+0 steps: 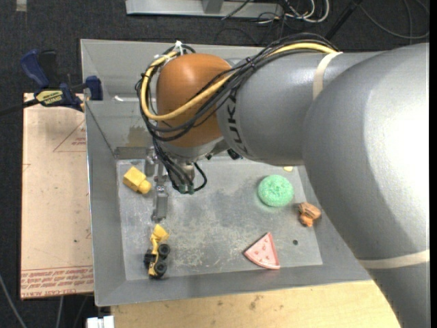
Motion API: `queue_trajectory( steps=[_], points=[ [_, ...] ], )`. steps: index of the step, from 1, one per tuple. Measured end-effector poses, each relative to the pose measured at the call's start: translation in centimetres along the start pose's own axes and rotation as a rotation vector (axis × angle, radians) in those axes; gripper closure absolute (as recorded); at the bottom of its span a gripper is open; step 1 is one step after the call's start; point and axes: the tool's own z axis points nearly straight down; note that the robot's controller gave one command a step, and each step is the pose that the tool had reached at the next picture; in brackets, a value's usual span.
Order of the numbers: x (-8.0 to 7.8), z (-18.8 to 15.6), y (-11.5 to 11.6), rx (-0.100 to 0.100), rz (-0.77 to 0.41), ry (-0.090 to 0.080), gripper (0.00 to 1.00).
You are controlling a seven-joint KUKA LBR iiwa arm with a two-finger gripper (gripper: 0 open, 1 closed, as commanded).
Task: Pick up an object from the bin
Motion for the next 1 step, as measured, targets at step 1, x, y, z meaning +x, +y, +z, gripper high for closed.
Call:
queue_trajectory(
  steps=[1],
  points=[
    [-0.21, -0.5, -0.08, -0.002, 0.003, -0.007, 0.0]
  ],
)
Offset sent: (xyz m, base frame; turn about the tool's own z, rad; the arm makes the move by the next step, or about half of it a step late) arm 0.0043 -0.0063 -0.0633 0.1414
